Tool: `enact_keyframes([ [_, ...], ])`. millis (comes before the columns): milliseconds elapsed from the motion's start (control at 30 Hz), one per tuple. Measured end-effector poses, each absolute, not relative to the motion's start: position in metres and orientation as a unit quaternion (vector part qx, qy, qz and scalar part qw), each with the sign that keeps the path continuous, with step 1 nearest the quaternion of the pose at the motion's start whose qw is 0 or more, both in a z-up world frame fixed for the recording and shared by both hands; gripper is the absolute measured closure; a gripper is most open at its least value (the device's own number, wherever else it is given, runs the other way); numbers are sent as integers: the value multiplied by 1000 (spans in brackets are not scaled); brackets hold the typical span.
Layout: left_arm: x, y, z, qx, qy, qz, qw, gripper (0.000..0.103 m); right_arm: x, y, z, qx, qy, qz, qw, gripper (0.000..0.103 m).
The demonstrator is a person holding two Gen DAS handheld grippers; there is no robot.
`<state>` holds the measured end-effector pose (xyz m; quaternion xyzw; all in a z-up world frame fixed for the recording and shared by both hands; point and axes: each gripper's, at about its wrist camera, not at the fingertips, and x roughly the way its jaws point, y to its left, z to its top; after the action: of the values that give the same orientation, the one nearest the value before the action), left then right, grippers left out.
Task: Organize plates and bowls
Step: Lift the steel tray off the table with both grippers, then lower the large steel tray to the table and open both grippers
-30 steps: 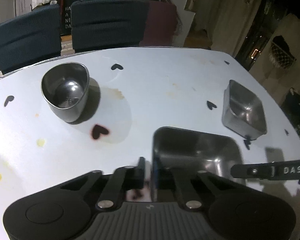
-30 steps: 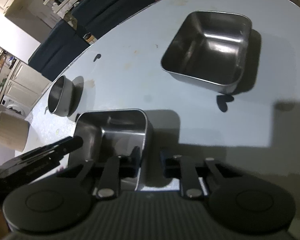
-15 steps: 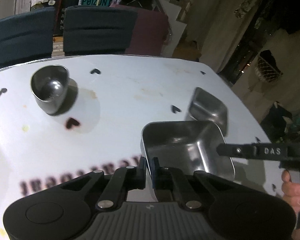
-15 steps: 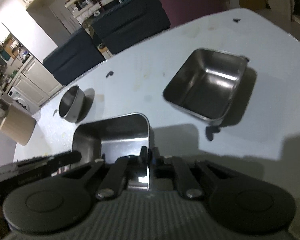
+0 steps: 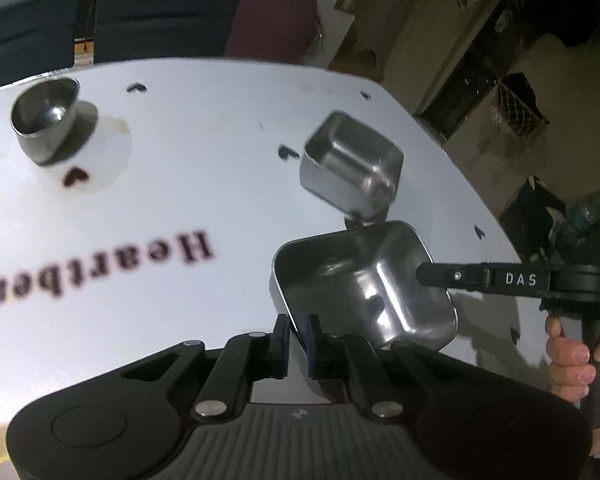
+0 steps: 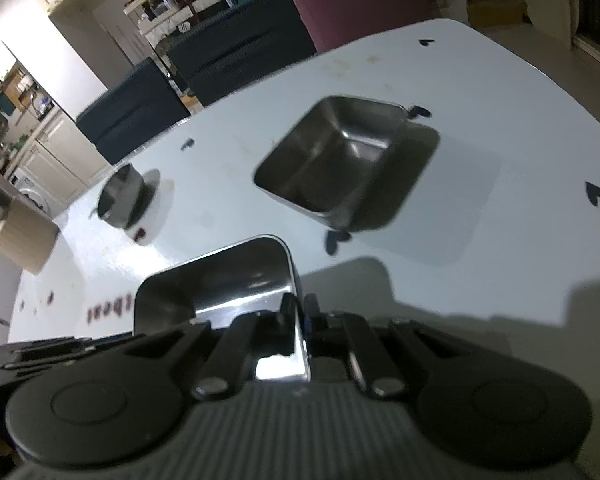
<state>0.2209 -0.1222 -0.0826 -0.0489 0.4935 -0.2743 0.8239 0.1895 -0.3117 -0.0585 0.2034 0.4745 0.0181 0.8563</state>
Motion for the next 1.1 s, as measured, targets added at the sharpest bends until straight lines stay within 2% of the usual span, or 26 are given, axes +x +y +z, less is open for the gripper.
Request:
enact_keyframes([
  [1100,220,-129,-96,-47,503,-276,818,93,181,-314,-72,144,501,18,853,97],
])
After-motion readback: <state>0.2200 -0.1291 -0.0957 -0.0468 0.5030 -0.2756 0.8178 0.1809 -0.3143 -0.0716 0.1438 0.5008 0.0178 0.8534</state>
